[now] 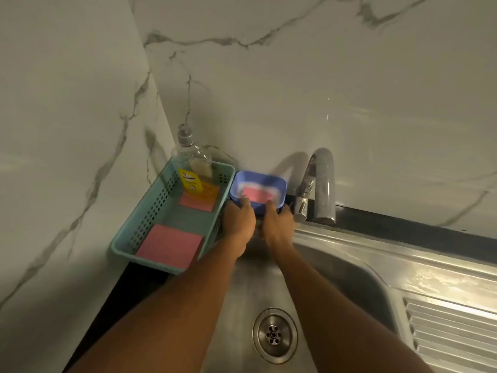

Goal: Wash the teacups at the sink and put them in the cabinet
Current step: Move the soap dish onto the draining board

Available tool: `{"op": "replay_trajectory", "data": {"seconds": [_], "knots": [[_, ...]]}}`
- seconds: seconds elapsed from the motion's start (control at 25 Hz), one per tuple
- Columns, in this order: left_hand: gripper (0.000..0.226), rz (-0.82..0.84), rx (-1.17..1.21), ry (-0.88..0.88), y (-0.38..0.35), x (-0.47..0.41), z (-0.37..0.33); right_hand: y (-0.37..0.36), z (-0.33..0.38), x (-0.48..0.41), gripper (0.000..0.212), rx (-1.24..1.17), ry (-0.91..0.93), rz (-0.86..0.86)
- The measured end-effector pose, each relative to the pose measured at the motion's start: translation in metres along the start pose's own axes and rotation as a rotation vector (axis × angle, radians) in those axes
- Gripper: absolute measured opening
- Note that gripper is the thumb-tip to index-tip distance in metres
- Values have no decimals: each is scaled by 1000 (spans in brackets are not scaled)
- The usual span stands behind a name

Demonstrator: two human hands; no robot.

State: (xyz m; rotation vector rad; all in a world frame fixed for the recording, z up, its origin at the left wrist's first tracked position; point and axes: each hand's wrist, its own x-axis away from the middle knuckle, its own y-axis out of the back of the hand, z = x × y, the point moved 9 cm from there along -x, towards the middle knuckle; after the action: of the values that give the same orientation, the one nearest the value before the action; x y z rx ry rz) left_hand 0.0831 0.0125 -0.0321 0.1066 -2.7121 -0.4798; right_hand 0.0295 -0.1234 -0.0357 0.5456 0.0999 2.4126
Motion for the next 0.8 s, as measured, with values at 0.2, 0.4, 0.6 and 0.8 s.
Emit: {"op": "replay_trajectory", "data": {"seconds": [0.2, 0.4, 0.6, 0.8], "knots": [[44, -51, 6, 15, -1, -6, 1, 2, 5, -6, 19, -47, -68, -120], [43, -68, -175, 65, 15, 37, 9, 19, -4, 25, 25, 53, -36, -130], [26, 4, -358, -104, 33, 89, 21, 80, -46, 79, 22, 19, -121, -139], [33, 344, -400, -247, -27, 141, 38, 190, -68, 114, 27, 169, -128, -260]]}}
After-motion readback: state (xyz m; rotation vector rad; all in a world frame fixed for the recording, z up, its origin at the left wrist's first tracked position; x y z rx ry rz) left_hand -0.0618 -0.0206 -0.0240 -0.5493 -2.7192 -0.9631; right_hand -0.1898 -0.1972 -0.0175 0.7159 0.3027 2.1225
